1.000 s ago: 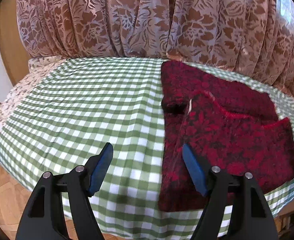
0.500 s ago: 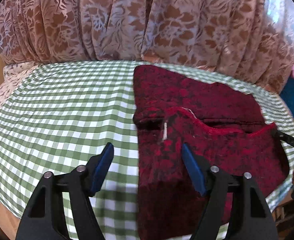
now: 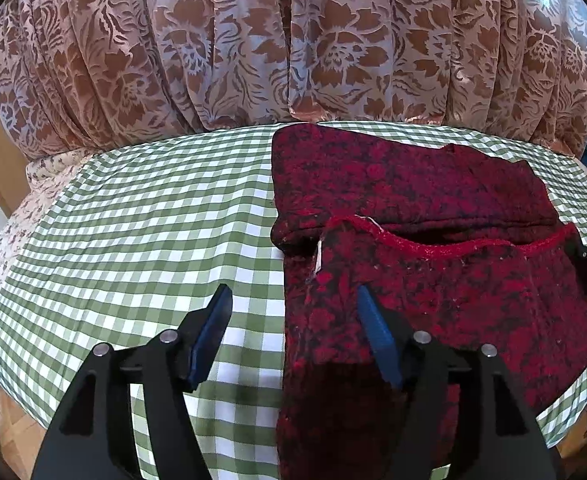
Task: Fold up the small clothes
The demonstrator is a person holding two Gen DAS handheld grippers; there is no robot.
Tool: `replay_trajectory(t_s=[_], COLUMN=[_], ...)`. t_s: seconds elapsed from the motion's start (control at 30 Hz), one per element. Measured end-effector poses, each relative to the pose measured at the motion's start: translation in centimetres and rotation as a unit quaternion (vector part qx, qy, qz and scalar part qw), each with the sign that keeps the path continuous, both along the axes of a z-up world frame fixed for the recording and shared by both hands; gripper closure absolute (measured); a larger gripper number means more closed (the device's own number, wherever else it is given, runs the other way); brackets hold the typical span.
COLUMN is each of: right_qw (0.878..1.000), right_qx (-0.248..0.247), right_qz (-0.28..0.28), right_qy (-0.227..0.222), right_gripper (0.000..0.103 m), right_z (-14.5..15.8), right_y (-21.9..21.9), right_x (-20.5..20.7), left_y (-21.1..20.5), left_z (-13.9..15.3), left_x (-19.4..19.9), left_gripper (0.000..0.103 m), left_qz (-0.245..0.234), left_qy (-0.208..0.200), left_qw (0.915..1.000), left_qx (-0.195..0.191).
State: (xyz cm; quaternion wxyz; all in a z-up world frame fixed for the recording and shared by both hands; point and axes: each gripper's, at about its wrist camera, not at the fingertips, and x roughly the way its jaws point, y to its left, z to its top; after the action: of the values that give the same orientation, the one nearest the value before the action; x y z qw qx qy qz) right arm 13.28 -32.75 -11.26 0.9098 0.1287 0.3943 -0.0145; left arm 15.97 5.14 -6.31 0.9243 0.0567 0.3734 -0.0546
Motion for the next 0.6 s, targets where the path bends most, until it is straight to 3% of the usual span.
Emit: replay_trajectory(t_s=[0.5,0.6], right_qw=[1.0,1.0], right_qx=[0.006,0.003], right_qz=[-0.006,-0.005], right_qy=[0.005,0.003], right_gripper=[0.068,0.068], right_z=[-0.2,0.1], right_y=[-0.3,-0.3], right_x=[-0.1,-0.4], left_y=[0.0,-0.4], left_z=[1.1,1.1], left_x=[-0.3,-0.2], left_gripper=[0.036,0.043], left_qz=[-0.005,-0.013], left_qy=[-0.017,-0.019], left_qw=[0.9998,0.9997], left_qx=[0.0,0.0])
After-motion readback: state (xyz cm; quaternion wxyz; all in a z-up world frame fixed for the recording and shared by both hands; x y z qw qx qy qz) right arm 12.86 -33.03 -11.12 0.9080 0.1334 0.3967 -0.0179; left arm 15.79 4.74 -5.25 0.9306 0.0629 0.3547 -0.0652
